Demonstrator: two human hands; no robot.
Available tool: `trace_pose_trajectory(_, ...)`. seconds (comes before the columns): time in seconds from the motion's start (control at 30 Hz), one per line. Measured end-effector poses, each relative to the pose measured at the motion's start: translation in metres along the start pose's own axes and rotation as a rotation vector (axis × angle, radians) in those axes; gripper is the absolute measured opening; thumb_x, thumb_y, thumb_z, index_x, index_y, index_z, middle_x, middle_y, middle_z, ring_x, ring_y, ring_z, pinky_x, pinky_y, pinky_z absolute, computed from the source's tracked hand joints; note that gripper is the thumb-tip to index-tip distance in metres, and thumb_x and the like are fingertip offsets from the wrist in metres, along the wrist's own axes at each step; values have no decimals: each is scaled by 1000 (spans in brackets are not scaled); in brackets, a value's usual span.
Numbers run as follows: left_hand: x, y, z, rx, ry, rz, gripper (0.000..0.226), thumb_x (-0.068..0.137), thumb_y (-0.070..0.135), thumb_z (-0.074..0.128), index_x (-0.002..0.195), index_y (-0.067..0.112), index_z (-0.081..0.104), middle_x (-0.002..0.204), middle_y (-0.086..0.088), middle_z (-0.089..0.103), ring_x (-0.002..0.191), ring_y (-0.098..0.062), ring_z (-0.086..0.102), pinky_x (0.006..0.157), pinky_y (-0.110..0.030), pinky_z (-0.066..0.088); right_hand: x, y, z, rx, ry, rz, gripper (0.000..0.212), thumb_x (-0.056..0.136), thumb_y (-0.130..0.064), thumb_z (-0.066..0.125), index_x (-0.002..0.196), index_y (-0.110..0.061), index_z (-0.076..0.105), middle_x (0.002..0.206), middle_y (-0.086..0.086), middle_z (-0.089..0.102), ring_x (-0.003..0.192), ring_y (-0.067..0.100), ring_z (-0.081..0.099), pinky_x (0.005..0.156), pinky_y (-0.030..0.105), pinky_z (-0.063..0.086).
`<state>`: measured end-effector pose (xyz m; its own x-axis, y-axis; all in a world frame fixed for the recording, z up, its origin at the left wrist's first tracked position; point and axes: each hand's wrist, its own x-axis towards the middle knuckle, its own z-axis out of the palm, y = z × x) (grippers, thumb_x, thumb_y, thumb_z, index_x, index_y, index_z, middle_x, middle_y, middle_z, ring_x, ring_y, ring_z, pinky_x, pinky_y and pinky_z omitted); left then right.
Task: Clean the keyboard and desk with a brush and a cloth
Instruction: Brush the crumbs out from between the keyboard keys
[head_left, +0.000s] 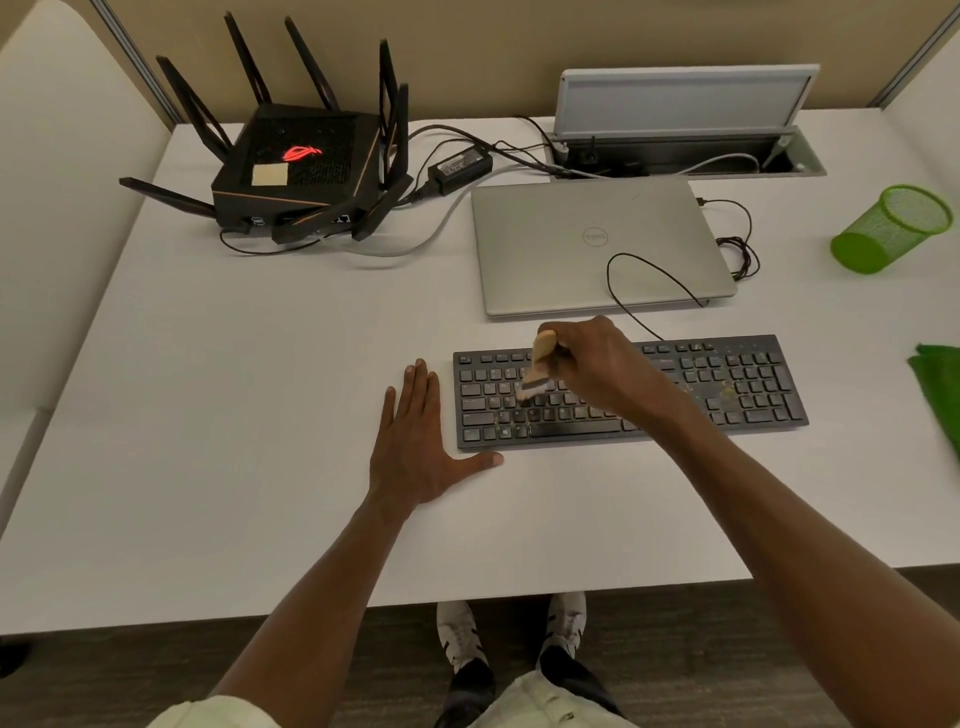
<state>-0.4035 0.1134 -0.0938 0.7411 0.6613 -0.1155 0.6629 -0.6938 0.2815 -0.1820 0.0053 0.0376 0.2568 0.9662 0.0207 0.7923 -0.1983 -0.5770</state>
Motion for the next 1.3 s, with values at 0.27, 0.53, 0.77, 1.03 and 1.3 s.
trace_pose_trajectory(0.27, -1, 0, 0, -7, 10, 4, 146, 62, 108, 22, 162, 4, 3, 170, -10, -13, 157, -20, -16, 128, -43, -5, -8, -1, 15, -33, -95, -36, 15, 93, -2, 58, 96, -14, 67, 84, -5, 70, 72, 6, 63, 61, 15, 46)
trace_pose_trajectory(0.53, 0, 0, 1, 5, 9, 1, 144, 65, 106, 29, 162, 3, 5, 170, -10, -12, 157, -20, -15, 128, -44, -4, -6, 0, 13, -41, -75, -48, 14, 93, -4, 60, 95, -16, 65, 80, -9, 64, 65, -5, 54, 58, 8, 35)
trace_pose_trajectory(0.77, 0, 0, 0, 0, -6, -7, 146, 62, 108, 25, 162, 4, 1, 169, -9, -16, 156, -18, -19, 128, -43, -7, -6, 8, -1, -75, -8, -32, 17, 93, -1, 56, 89, -15, 65, 75, -6, 64, 63, -7, 53, 56, 9, 37)
trace_pose_trajectory(1.03, 0, 0, 1, -5, 13, 1, 146, 63, 108, 26, 162, 3, 5, 170, -10, -13, 157, -19, -16, 128, -43, -5, -14, 15, -4, -57, -53, -9, 17, 92, -1, 58, 87, -16, 65, 75, -7, 66, 66, 1, 61, 56, 8, 39)
trace_pose_trajectory(1.3, 0, 0, -1, -2, -9, -11, 146, 62, 108, 25, 162, 5, 1, 169, -8, -18, 156, -17, -20, 128, -43, -6, -18, 18, 3, -28, 5, -3, 17, 91, -1, 59, 87, -17, 63, 71, -8, 65, 61, -5, 57, 55, 12, 37)
